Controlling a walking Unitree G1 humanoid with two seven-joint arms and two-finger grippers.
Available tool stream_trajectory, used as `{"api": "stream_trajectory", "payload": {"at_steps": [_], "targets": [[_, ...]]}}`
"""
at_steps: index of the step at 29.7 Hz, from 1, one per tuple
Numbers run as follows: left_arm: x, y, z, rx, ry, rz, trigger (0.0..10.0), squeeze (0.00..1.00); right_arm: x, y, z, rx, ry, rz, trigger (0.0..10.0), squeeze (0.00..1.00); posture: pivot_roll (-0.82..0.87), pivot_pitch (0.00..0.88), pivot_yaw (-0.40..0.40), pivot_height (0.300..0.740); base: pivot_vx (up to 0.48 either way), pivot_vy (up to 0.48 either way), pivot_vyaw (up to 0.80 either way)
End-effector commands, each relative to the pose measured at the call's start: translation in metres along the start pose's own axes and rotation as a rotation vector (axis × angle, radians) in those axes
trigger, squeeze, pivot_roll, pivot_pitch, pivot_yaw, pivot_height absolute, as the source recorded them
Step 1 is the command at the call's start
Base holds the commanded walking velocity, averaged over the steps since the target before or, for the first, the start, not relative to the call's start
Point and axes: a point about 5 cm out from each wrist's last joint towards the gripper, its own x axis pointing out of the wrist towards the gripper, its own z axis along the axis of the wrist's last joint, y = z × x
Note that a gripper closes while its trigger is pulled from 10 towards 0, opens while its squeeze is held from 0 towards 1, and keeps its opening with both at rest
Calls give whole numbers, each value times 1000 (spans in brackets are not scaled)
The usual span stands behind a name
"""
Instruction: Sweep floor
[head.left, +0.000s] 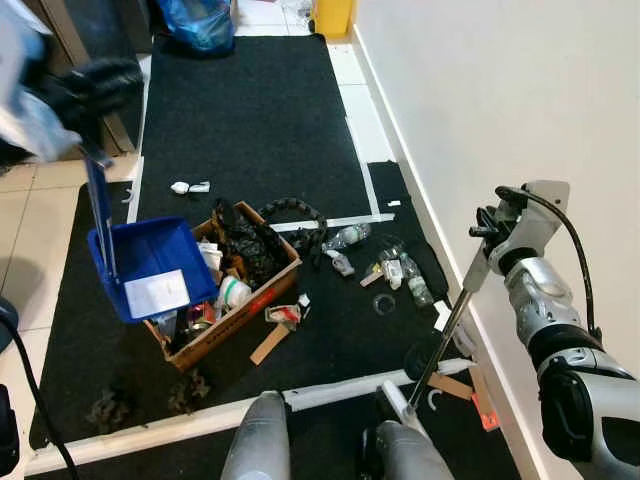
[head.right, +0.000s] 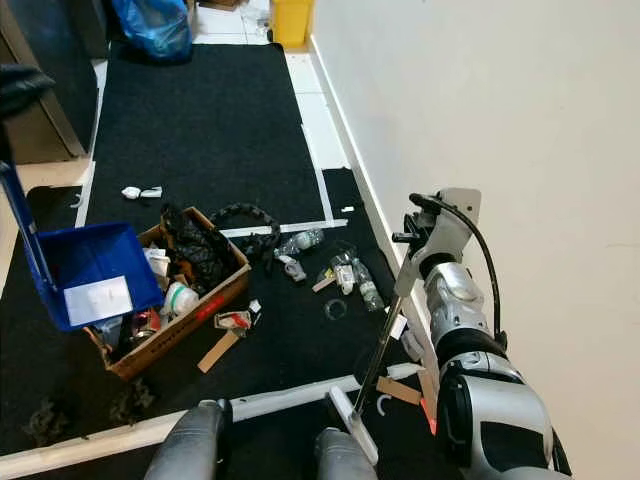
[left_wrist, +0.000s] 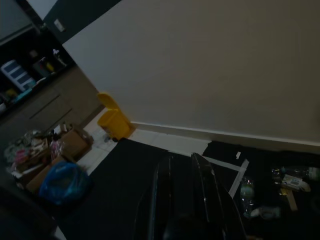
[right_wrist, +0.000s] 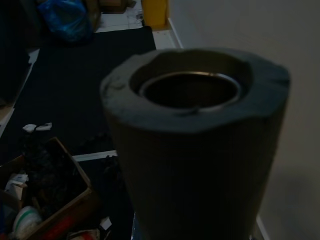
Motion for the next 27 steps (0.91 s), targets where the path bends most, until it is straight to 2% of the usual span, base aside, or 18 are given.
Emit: {"api": "stream_trajectory", "payload": {"at_steps": [1, 6, 12, 13, 14, 16, 21, 27], "targets": [[-1, 0, 14, 131, 13, -46, 10000, 0, -2, -4, -2, 7, 17, -19, 10000, 0, 234, 67, -89, 740, 0, 0, 0], [6, -2, 17, 166, -3, -67, 10000, 0, -2, -4, -3, 9, 16, -20, 10000, 0, 232, 68, -83, 740, 0, 0, 0], [13, -16, 20, 201, -16, -177, 10000, 0, -2, -5, -3, 13, 15, -27, 10000, 0, 233, 65, -82, 740, 0, 0, 0], [14, -18, 21, 218, -14, -202, 10000, 0, -2, -5, -3, 13, 15, -27, 10000, 0, 233, 65, -82, 740, 0, 0, 0], [16, -22, 26, 269, -20, -260, 10000, 0, -2, -5, -3, 14, 15, -29, 10000, 0, 236, 64, -84, 740, 0, 0, 0], [17, -24, 29, 284, -27, -275, 10000, 0, -2, -5, -3, 14, 15, -29, 10000, 0, 240, 64, -83, 740, 0, 0, 0], [31, -34, 48, 375, -123, -342, 10000, 0, -1, -3, -3, 16, 15, -26, 10000, 0, 241, 63, -80, 740, 0, 0, 0], [40, -52, 53, 424, -189, -443, 10000, 0, -2, -4, -3, 18, 14, -29, 10000, 0, 233, 63, -74, 740, 0, 0, 0]]}}
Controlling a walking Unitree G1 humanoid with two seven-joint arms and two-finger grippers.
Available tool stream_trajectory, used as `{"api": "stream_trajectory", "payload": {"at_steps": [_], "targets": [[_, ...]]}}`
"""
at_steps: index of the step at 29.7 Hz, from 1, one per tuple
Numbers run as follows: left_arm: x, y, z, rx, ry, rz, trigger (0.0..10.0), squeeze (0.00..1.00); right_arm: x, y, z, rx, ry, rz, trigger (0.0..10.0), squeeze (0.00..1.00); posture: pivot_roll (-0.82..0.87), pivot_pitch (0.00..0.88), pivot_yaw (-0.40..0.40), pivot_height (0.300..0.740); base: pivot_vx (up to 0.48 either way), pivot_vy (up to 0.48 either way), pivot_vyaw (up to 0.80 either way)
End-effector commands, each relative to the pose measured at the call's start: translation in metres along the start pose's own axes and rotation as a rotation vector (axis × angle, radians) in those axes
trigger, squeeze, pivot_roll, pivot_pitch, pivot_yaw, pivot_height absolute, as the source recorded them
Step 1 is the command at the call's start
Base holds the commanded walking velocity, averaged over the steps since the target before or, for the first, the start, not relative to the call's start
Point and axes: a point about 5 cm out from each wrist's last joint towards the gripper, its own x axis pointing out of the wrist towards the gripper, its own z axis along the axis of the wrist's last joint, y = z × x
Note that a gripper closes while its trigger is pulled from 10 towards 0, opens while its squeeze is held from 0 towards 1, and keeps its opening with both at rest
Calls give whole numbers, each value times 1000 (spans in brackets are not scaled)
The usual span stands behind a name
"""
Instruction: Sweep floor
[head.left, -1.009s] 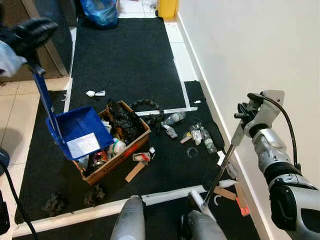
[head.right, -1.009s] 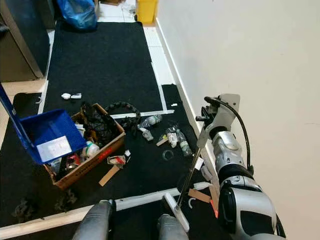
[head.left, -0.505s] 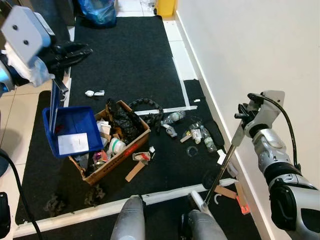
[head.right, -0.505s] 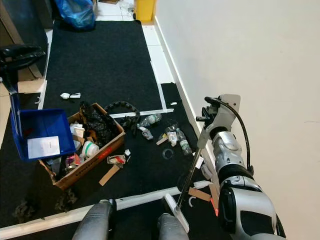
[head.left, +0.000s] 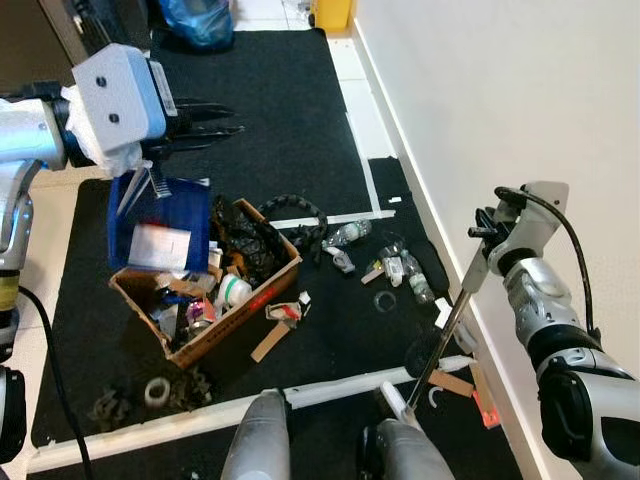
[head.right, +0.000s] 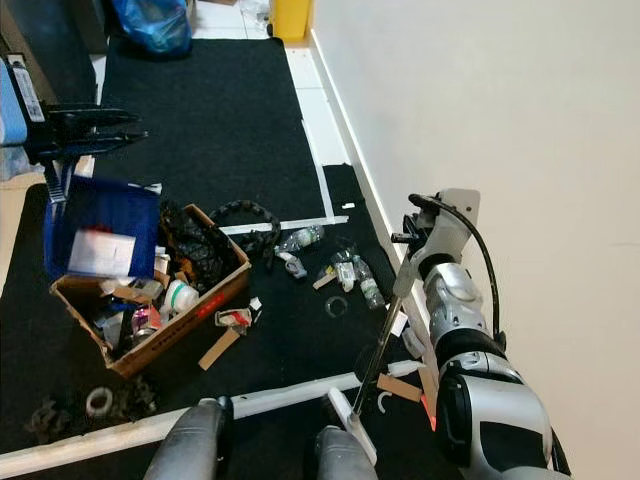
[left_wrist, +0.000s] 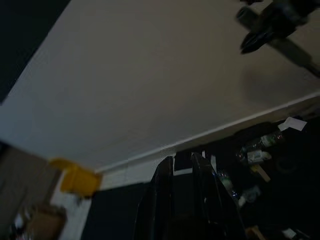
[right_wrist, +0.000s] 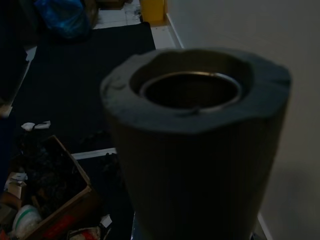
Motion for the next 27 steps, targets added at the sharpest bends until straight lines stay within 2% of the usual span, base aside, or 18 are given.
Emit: {"api": "stream_trajectory", "payload": {"at_steps": [1, 3, 6, 15, 20, 22, 25, 26, 27], "targets": [[8, -2, 15, 101, -49, -46, 10000, 0, -2, -4, -2, 13, 12, -21, 10000, 0, 233, 63, -74, 740, 0, 0, 0], [15, -12, 19, 116, -68, -137, 10000, 0, -3, -6, -3, 15, 12, -28, 10000, 0, 232, 61, -71, 740, 0, 0, 0], [18, -17, 22, 119, -80, -198, 10000, 0, -3, -7, -4, 15, 13, -31, 10000, 0, 232, 61, -70, 740, 0, 0, 0], [24, -28, 25, 134, -99, -299, 10000, 0, -3, -7, -4, 18, 12, -34, 10000, 0, 232, 61, -71, 740, 0, 0, 0], [24, -28, 27, 179, -76, -338, 10000, 0, -3, -7, -4, 17, 11, -33, 10000, 0, 231, 60, -75, 740, 0, 0, 0], [20, -24, 24, 235, -6, -373, 10000, 0, -3, -7, -3, 17, 11, -33, 10000, 0, 231, 58, -76, 740, 0, 0, 0], [19, -23, 24, 251, 10, -380, 10000, 0, -3, -7, -3, 16, 11, -32, 10000, 0, 230, 56, -78, 740, 0, 0, 0], [13, -17, 26, 279, 55, -402, 10000, 0, -2, -6, -2, 16, 11, -31, 10000, 0, 232, 56, -79, 740, 0, 0, 0], [13, -17, 26, 279, 55, -402, 10000, 0, -2, -6, -2, 16, 11, -31, 10000, 0, 232, 56, -79, 740, 0, 0, 0]]}}
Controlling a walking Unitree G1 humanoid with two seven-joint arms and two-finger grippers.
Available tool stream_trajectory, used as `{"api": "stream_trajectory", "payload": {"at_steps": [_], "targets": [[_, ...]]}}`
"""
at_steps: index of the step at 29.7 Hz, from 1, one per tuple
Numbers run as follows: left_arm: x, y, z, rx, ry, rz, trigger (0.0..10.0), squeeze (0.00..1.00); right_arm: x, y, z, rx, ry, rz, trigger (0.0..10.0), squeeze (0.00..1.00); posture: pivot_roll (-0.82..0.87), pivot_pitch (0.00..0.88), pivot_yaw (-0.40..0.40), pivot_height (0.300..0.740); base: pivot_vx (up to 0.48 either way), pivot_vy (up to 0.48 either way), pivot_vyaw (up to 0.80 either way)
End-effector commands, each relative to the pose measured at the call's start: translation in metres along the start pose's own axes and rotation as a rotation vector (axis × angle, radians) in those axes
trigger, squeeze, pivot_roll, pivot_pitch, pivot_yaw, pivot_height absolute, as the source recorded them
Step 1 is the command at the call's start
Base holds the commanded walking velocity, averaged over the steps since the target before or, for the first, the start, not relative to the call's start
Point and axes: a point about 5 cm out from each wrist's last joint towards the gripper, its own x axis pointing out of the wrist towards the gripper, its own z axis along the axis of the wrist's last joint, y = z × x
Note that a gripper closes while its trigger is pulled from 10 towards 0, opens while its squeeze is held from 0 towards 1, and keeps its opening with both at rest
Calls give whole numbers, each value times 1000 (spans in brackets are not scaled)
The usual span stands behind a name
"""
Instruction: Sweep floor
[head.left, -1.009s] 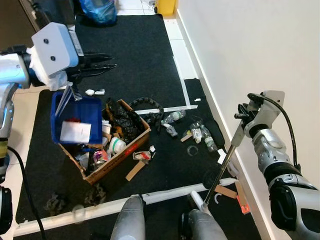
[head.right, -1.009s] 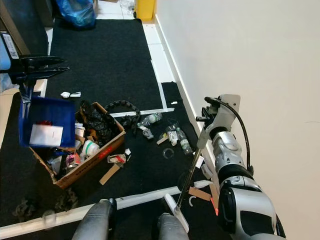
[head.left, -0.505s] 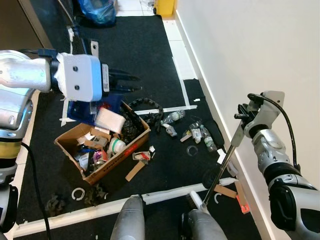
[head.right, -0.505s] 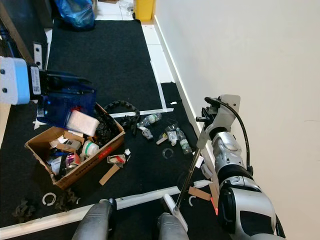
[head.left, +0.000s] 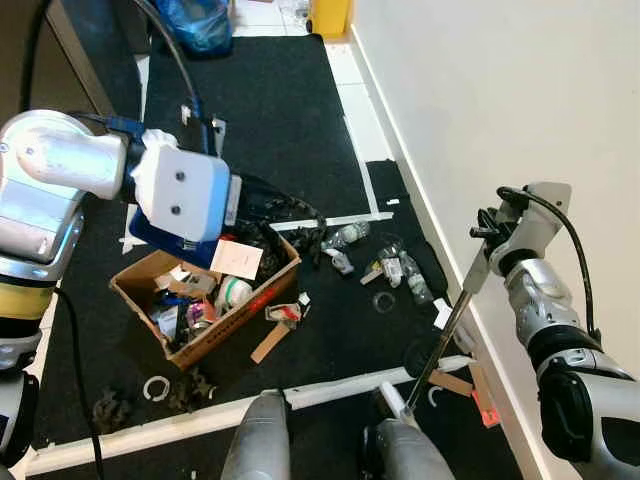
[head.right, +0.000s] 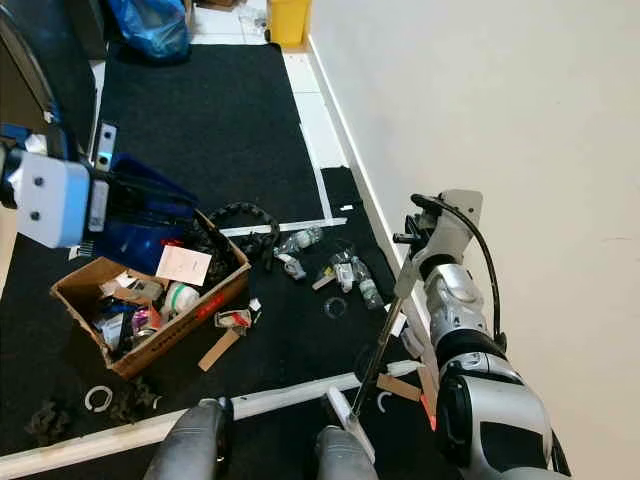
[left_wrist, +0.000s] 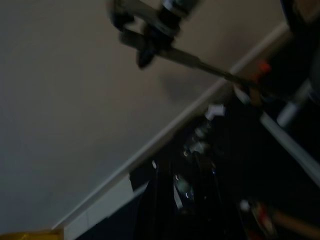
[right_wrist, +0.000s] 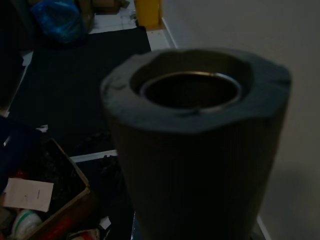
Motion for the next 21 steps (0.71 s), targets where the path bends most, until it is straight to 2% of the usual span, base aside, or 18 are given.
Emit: {"api": "stream_trajectory", "payload": {"at_steps": [1, 6, 15, 16, 17, 20, 21], "targets": [[-18, 11, 11, 123, 97, -15, 10000, 0, -1, -4, -2, 8, 12, -15, 10000, 0, 233, 54, -79, 740, 0, 0, 0], [-28, 16, 14, 129, 122, -32, 10000, 0, -1, -4, -1, 9, 10, -14, 10000, 0, 236, 55, -75, 740, 0, 0, 0], [-31, 23, 29, 121, 4, -7, 10000, 0, -1, -2, -3, 13, 13, -14, 10000, 0, 235, 56, -65, 740, 0, 0, 0], [-34, 31, 35, 110, -63, 59, 10000, 0, -2, -2, -4, 14, 12, -17, 10000, 0, 233, 56, -63, 740, 0, 0, 0], [-34, 31, 35, 110, -63, 59, 10000, 0, -2, -2, -4, 14, 12, -17, 10000, 0, 233, 56, -63, 740, 0, 0, 0], [-40, 45, 38, 97, -145, 180, 10000, 0, -2, -3, -4, 13, 10, -20, 10000, 0, 232, 55, -63, 740, 0, 0, 0], [-40, 45, 38, 97, -145, 180, 10000, 0, -2, -3, -4, 13, 10, -20, 10000, 0, 232, 55, -63, 740, 0, 0, 0]]}}
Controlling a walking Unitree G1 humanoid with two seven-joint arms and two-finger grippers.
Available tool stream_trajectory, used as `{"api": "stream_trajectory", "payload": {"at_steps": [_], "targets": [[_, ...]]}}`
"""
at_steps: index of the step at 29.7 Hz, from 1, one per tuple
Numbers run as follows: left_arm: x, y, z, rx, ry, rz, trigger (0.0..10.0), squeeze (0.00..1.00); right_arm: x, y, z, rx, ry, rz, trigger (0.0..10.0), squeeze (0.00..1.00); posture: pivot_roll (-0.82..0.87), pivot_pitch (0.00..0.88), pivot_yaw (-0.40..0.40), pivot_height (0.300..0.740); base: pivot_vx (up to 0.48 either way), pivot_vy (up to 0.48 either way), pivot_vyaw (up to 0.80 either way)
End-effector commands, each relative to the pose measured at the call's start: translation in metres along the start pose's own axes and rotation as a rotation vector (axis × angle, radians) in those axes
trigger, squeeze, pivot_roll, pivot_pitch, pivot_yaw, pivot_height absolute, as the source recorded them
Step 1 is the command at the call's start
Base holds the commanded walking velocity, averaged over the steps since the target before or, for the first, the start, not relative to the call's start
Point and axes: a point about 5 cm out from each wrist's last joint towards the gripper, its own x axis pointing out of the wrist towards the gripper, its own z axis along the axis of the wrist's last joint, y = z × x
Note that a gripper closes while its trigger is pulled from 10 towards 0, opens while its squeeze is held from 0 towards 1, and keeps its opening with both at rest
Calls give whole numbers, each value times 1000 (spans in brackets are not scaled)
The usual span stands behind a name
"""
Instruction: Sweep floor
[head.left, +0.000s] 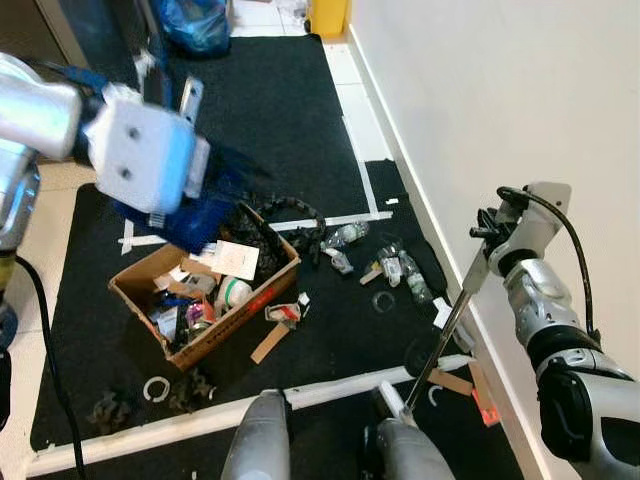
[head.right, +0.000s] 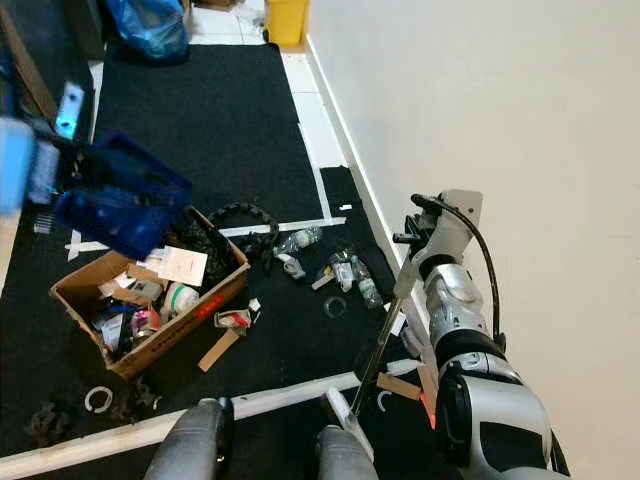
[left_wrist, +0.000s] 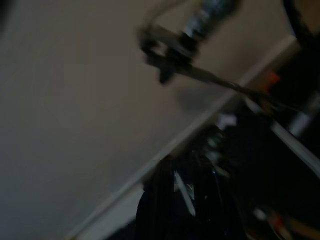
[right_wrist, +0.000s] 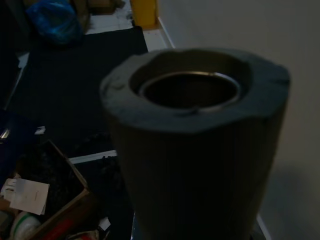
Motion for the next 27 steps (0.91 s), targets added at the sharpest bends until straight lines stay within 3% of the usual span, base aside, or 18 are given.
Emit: {"api": "stream_trajectory", "payload": {"at_steps": [1, 5, 8, 9, 10, 11, 13, 16, 18, 19, 20, 22, 24, 27], "targets": [[-10, 18, 15, 78, -57, 146, 10000, 0, -2, -4, -3, 4, 7, -19, 10000, 0, 232, 55, -63, 740, 0, 0, 0], [-18, 30, 17, 65, -125, 289, 10000, 0, -2, -5, -2, 2, 4, -23, 10000, 0, 228, 56, -63, 740, 0, 0, 0], [-26, 37, 15, 38, -183, 456, 10000, 0, -2, -5, -2, -4, 4, -23, 10000, 0, 226, 56, -68, 740, 0, 0, 0], [-26, 37, 15, 38, -183, 456, 10000, 0, -2, -5, -2, -4, 4, -23, 10000, 0, 226, 56, -68, 740, 0, 0, 0], [-30, 41, 12, -23, -273, 594, 10000, 0, -2, -5, -2, -10, 7, -23, 10000, 0, 225, 55, -67, 740, 0, 0, 0], [-30, 42, 9, -66, -324, 660, 10000, 0, -2, -5, -2, -13, 10, -25, 10000, 0, 223, 55, -70, 740, 0, 0, 0], [-30, 42, 8, -93, -354, 696, 10000, 0, -2, -5, -2, -15, 12, -26, 10000, 0, 223, 56, -70, 740, 0, 0, 0], [-9, 27, -17, -314, -473, 843, 10000, 0, -2, -5, -3, -24, 29, -41, 10000, 0, 220, 53, -71, 740, 0, 0, 0], [8, 13, -30, -423, -503, 884, 10000, 0, -1, -5, -4, -25, 35, -45, 10000, 0, 216, 52, -73, 740, 0, 0, 0], [8, 13, -30, -423, -503, 884, 10000, 0, -1, -5, -4, -25, 35, -45, 10000, 0, 216, 52, -73, 740, 0, 0, 0], [19, 3, -40, -476, -497, 904, 10000, 0, -1, -5, -4, -25, 37, -47, 10000, 0, 213, 53, -76, 740, 0, 0, 0], [26, -5, -49, -543, -500, 954, 10000, 0, -1, -4, -3, -24, 34, -45, 10000, 0, 211, 49, -77, 740, 0, 0, 0], [28, -7, -51, -559, -502, 967, 10000, 0, -1, -4, -3, -24, 33, -44, 10000, 0, 211, 49, -77, 740, 0, 0, 0], [49, -18, -48, -664, -564, 958, 10000, 0, 0, -5, -2, -37, 34, -53, 10000, 0, 212, 46, -77, 740, 0, 0, 0]]}}
